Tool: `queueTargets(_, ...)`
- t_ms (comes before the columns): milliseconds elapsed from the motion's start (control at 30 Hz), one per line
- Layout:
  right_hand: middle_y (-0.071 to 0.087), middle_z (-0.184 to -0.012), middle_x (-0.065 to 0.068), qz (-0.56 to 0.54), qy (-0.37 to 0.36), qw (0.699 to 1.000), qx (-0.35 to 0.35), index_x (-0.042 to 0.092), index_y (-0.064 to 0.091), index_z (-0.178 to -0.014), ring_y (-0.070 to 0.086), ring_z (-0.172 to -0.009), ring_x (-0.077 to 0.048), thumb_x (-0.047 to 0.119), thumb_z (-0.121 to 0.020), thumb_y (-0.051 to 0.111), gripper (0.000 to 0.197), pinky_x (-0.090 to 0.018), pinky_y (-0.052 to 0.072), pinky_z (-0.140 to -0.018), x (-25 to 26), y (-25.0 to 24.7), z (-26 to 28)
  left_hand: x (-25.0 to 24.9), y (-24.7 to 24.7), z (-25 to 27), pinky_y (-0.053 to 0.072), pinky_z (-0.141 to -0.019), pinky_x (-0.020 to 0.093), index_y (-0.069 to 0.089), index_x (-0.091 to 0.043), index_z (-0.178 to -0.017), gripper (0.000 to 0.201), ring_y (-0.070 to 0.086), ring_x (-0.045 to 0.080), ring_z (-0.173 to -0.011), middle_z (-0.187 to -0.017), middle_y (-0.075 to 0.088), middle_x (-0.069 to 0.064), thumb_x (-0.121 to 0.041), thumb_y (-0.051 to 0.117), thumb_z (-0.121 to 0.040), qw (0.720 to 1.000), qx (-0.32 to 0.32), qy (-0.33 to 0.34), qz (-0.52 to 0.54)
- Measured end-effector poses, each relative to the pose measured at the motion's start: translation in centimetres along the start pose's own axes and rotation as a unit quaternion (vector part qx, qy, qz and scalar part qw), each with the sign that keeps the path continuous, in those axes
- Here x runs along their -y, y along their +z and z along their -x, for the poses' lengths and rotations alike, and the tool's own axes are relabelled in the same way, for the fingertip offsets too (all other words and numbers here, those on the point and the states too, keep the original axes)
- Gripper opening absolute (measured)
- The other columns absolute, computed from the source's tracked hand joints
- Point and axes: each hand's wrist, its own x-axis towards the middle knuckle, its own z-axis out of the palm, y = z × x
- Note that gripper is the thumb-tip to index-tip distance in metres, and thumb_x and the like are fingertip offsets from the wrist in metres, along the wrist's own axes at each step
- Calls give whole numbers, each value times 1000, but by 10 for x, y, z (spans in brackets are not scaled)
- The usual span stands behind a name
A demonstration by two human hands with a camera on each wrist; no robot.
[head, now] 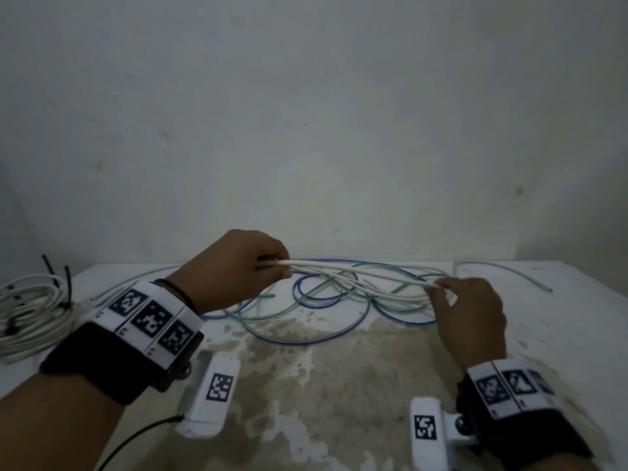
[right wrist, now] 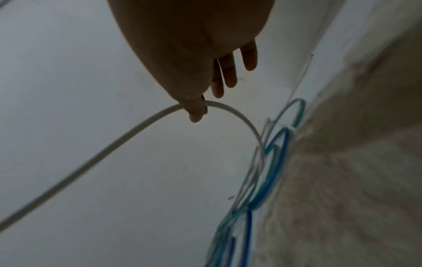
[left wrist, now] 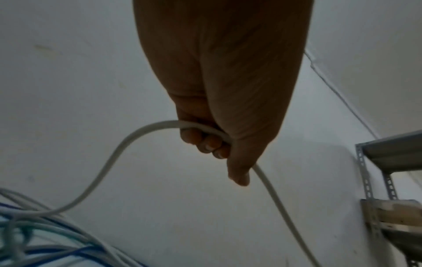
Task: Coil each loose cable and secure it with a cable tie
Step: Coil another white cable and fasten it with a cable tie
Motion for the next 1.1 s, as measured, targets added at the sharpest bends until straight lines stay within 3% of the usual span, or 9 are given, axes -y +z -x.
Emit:
queueTargets(133, 64, -79, -18, 1, -90, 996, -13, 5, 64, -83, 58, -76, -34, 20, -90, 60, 18, -40, 44, -68, 12, -30, -25, 26, -2, 12, 33, -54, 24, 60, -12, -67, 42, 49, 12, -55, -57, 52, 0, -46, 44, -86, 997, -32, -62, -38)
queueTargets(267, 56, -71, -21, 21, -144, 989, -16, 2, 55, -77, 52, -67, -33, 22, -96, 48, 28, -33, 30, -61, 21, -52, -48, 40, -8, 15, 28, -52, 20, 44, -16, -57, 41, 40, 12, -50, -52, 42, 0, -27, 56, -94, 985, -111, -119, -51)
queueTargets(433, 65, -79, -25, 44, -125, 990, -46, 5, 68, -86, 62, -74, -41, 35, -90, 36, 44, -35, 40, -63, 17, -94, -68, 66, -20, 26, 26, -58, 31, 56, -4, -68, 30, 51, 30, -63, -60, 52, 9, -18, 55, -95, 958, -190, -203, -66)
queueTargets(533, 54, -63, -12, 31, -103, 994, -10, 7, 59, -70, 55, -66, -34, 43, -91, 42, 45, -33, 32, -59, 30, -107, -69, 79, -21, 30, 31, -65, 31, 60, -10, -74, 32, 52, 26, -74, -69, 57, 5, -29, 50, -97, 942, -182, -281, 3)
queueTargets(567, 53, -64, -10, 34, -99, 994, 19, 8, 58, -70, 55, -68, -32, 42, -92, 50, 41, -31, 31, -62, 37, -108, -67, 81, -21, 29, 39, -70, 33, 64, -12, -76, 33, 56, 26, -78, -74, 62, 5, -33, 51, -97, 926, -203, -307, 87)
queueTargets(633, 55, -75, -11, 25, -83, 993, 79, 9, 60, -77, 51, -75, -27, 36, -92, 57, 31, -30, 31, -69, 55, -104, -60, 72, -24, 24, 49, -82, 39, 66, -16, -78, 28, 60, 24, -83, -79, 66, 6, -34, 54, -96, 850, -271, -339, 298)
queueTargets(767, 55, -69, -4, -69, -62, 984, 152, 12, 63, -80, 54, -72, -27, 36, -89, 60, 26, -34, 43, -71, 85, -87, -44, 38, -43, 7, 54, -79, 33, 61, -12, -81, 24, 62, 18, -73, -72, 64, 6, -27, 52, -98, 748, -319, -323, 484)
queueTargets(867, 52, -58, 2, -121, -71, 973, 182, 16, 65, -81, 54, -56, -18, 34, -88, 62, 20, -38, 52, -67, 100, -68, -32, 15, -61, -5, 57, -74, 32, 59, -11, -81, 25, 64, 16, -68, -68, 64, 4, -27, 49, -99, 730, -324, -273, 536)
queueTargets(1100, 45, -57, 12, -218, -54, 937, 266, 26, 57, -108, 47, -51, -2, 43, -79, 70, 35, -23, 35, -55, 111, -33, -6, -11, -66, -18, 59, -69, 33, 58, -10, -84, 25, 67, 18, -66, -67, 63, 5, -30, 51, -98, 696, -295, -243, 608)
